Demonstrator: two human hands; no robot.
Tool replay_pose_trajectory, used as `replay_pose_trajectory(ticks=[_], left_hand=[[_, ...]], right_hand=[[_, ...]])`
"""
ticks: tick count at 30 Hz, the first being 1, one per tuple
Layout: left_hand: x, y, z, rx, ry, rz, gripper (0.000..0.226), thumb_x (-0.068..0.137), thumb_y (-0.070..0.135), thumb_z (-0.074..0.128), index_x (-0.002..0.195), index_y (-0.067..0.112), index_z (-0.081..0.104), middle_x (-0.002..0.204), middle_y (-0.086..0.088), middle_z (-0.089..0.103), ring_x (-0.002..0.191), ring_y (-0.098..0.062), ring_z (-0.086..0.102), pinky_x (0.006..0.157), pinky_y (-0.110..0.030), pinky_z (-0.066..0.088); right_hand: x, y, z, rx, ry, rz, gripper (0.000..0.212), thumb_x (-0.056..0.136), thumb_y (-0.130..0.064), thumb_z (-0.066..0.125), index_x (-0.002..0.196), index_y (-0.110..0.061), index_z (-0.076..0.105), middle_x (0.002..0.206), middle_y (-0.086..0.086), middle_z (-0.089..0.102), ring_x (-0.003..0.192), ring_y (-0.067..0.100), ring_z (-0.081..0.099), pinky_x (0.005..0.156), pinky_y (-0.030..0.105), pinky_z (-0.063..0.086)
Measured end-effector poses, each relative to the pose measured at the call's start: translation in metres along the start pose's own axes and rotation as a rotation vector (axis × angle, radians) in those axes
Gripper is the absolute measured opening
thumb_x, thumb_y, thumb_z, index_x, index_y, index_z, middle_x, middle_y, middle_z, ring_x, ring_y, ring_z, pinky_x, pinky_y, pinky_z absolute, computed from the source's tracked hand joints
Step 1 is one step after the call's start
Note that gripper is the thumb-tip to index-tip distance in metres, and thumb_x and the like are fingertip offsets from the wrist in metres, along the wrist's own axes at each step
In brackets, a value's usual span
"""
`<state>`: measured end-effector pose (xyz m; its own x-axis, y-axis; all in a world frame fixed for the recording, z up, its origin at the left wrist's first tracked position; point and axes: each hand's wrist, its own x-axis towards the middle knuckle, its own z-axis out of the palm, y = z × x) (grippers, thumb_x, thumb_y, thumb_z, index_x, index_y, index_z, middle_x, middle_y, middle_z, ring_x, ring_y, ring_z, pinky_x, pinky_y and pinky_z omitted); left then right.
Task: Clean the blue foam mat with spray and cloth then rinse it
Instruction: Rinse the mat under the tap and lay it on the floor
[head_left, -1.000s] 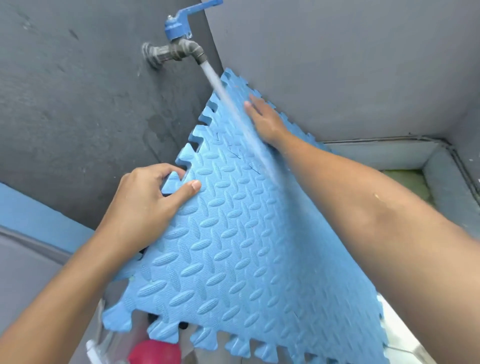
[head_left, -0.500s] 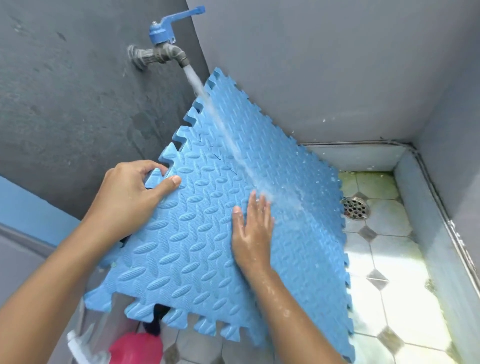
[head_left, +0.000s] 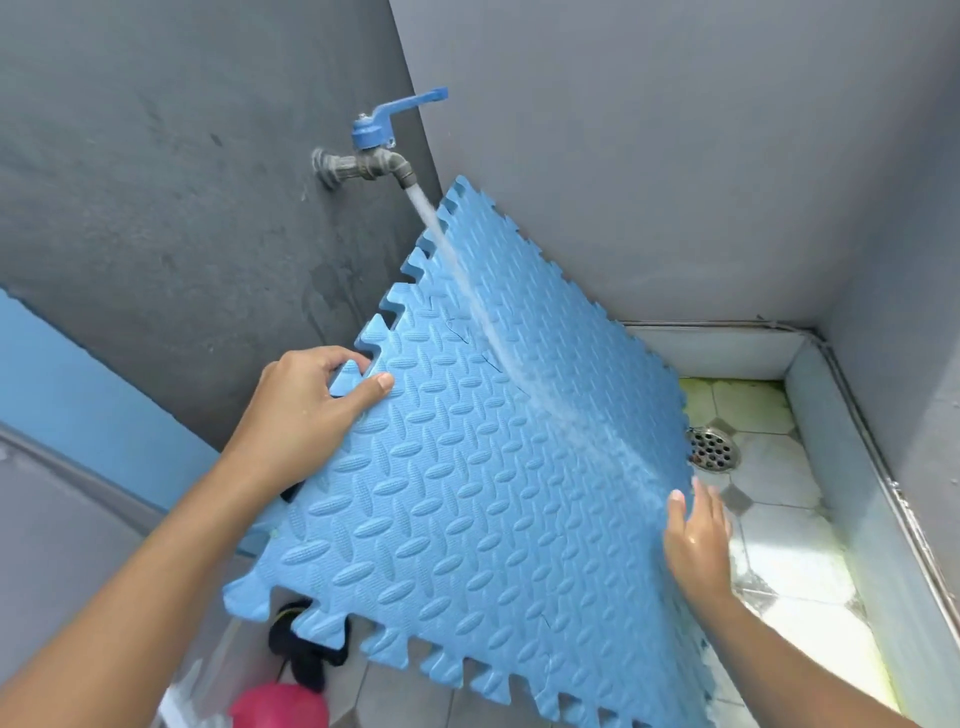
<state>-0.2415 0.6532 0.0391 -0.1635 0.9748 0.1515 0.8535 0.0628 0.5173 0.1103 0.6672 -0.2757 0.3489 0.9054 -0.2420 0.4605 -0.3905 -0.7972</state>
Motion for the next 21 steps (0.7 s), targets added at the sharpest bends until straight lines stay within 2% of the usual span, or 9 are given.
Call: replay_pose_trajectory(ticks=[2,4,6,8,11,15,17,18,21], left_hand=[[0.0,0.001,0.0,0.011,0.006,0.001,0.024,0.091,0.045,0.074,0.078,0.029,0.063,0.063,-0.021,0.059,0.052,-0.016,0.042,0.061,-0.031,0.039],[-0.001,0.001,0.0,0.019,0.008,0.0,0.023,0.09,0.046,0.074,0.078,0.029,0.063,0.06,-0.017,0.057,0.052,-0.017,0.045,0.063,-0.031,0.041],[-0.001,0.001,0.0,0.003,-0.002,-0.011,0.023,0.09,0.048,0.073,0.08,0.029,0.064,0.064,-0.018,0.065,0.06,-0.026,0.059,0.066,-0.031,0.045],[0.0,-0.001,0.0,-0.004,-0.014,-0.01,0.023,0.09,0.049,0.072,0.082,0.029,0.065,0.073,-0.018,0.072,0.07,-0.03,0.067,0.069,-0.027,0.047],[0.001,-0.001,0.0,-0.011,-0.014,-0.007,0.021,0.091,0.05,0.071,0.084,0.031,0.065,0.076,-0.018,0.075,0.072,-0.032,0.07,0.063,-0.019,0.045],[0.0,-0.003,0.0,-0.057,-0.024,-0.014,0.019,0.092,0.05,0.07,0.091,0.032,0.066,0.082,-0.015,0.078,0.081,-0.032,0.074,0.059,-0.014,0.045],[0.0,-0.004,0.0,-0.086,-0.028,-0.002,0.018,0.092,0.049,0.07,0.091,0.031,0.066,0.075,-0.016,0.075,0.062,-0.026,0.068,0.053,-0.019,0.043],[0.0,-0.005,0.0,-0.102,-0.034,0.007,0.018,0.092,0.048,0.07,0.091,0.03,0.066,0.068,-0.016,0.072,0.049,-0.019,0.057,0.051,-0.021,0.041],[-0.001,-0.007,0.001,-0.126,-0.041,-0.006,0.021,0.093,0.046,0.069,0.098,0.026,0.068,0.045,0.004,0.047,0.037,-0.01,0.033,0.044,-0.018,0.035]], right_hand=[[0.026,-0.076,-0.008,0.111,0.017,-0.139,0.052,0.103,-0.046,0.032,0.125,-0.01,0.062,0.132,0.012,0.061,0.13,0.031,0.05,0.107,0.043,0.039],[0.045,-0.173,-0.013,0.217,-0.027,-0.295,0.045,0.106,-0.04,0.036,0.096,-0.01,0.069,0.1,0.008,0.072,0.1,0.028,0.065,0.087,0.039,0.048],[0.052,-0.271,-0.02,0.34,-0.099,-0.459,0.045,0.107,-0.04,0.039,0.09,-0.012,0.07,0.085,0.009,0.074,0.073,0.019,0.07,0.075,0.035,0.056],[0.047,-0.357,-0.029,0.392,-0.156,-0.6,0.051,0.108,-0.042,0.036,0.089,-0.007,0.069,0.071,0.012,0.071,0.051,0.015,0.063,0.057,0.027,0.052],[0.031,-0.444,-0.036,0.338,-0.256,-0.727,0.061,0.109,-0.045,0.031,0.077,-0.004,0.063,0.059,0.01,0.063,0.041,0.015,0.056,0.049,0.023,0.047],[0.037,-0.476,-0.024,0.33,-0.347,-0.755,0.057,0.109,-0.045,0.034,0.066,-0.01,0.05,0.046,-0.005,0.04,0.042,0.016,0.037,0.045,0.025,0.037],[0.039,-0.478,-0.02,0.38,-0.396,-0.751,0.053,0.109,-0.045,0.035,0.064,-0.015,0.042,0.05,-0.006,0.033,0.046,0.016,0.03,0.047,0.028,0.032],[0.039,-0.478,-0.02,0.411,-0.428,-0.736,0.052,0.109,-0.043,0.035,0.064,-0.018,0.039,0.051,-0.006,0.031,0.047,0.015,0.027,0.048,0.029,0.029],[0.042,-0.478,-0.023,0.489,-0.509,-0.7,0.05,0.11,-0.037,0.037,0.063,-0.019,0.033,0.051,-0.006,0.027,0.046,0.014,0.021,0.048,0.027,0.022]])
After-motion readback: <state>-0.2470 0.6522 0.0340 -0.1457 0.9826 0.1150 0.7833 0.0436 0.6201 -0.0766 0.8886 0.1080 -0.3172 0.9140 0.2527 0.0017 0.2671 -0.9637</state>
